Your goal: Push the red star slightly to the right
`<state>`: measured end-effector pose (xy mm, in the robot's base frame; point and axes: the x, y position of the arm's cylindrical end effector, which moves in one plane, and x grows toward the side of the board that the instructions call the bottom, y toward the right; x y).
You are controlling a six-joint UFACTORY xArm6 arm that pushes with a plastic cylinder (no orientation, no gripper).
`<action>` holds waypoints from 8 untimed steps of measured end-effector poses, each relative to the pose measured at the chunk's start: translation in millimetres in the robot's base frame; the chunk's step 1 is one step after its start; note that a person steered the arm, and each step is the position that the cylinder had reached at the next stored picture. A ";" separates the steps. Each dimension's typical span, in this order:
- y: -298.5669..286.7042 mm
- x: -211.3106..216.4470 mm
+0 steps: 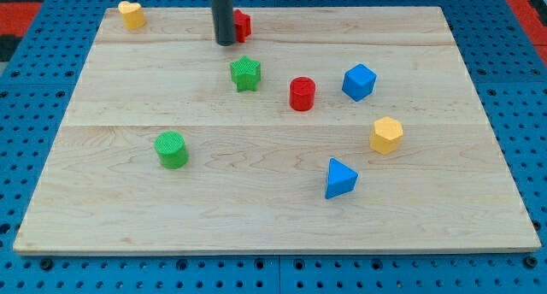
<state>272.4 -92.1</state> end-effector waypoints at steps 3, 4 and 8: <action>-57.9 -4.9; -57.5 -20.9; 48.5 -66.0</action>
